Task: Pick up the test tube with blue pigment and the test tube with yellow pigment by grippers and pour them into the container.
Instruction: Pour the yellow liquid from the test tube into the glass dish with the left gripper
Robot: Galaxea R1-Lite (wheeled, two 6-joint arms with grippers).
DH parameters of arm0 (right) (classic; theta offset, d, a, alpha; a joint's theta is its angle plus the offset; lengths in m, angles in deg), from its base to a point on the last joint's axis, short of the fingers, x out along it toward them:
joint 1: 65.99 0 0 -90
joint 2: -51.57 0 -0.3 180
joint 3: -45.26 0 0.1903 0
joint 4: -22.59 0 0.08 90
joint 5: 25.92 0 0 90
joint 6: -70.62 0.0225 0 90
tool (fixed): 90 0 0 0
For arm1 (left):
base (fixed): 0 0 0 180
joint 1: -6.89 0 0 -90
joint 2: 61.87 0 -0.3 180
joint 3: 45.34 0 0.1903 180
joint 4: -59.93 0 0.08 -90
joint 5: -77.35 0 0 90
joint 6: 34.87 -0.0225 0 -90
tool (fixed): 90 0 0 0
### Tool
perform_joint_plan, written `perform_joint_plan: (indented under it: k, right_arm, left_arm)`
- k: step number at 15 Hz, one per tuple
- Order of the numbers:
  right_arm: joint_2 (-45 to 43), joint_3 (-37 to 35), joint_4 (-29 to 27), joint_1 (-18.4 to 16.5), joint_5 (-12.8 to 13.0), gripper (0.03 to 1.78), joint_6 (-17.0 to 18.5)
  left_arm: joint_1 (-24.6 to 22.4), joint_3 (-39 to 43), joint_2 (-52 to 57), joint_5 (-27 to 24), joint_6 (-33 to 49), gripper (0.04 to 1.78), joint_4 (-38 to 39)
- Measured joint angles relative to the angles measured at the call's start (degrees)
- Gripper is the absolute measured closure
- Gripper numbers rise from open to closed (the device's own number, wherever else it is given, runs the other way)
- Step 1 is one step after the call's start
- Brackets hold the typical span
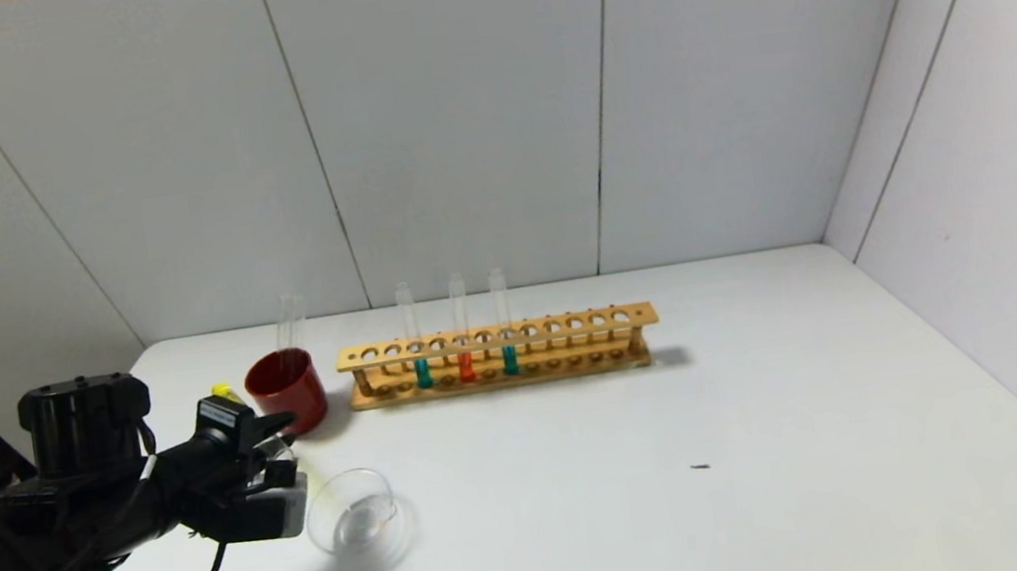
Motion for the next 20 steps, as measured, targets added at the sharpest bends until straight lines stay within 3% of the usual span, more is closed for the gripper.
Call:
perform_joint_plan:
  k: [8, 20]
  right_arm:
    - [0.0, 0.0, 0.0, 0.0, 0.0, 0.06, 0.0]
    - [0.0, 0.0, 0.0, 0.0, 0.0, 0.06, 0.0]
  left_arm:
    - [3.2, -0.6, -1.7, -0.3, -5.4, 1.48, 0.1]
    - [3.7, -2.1, -2.6, -0.3, -11.7, 1.48, 0.2]
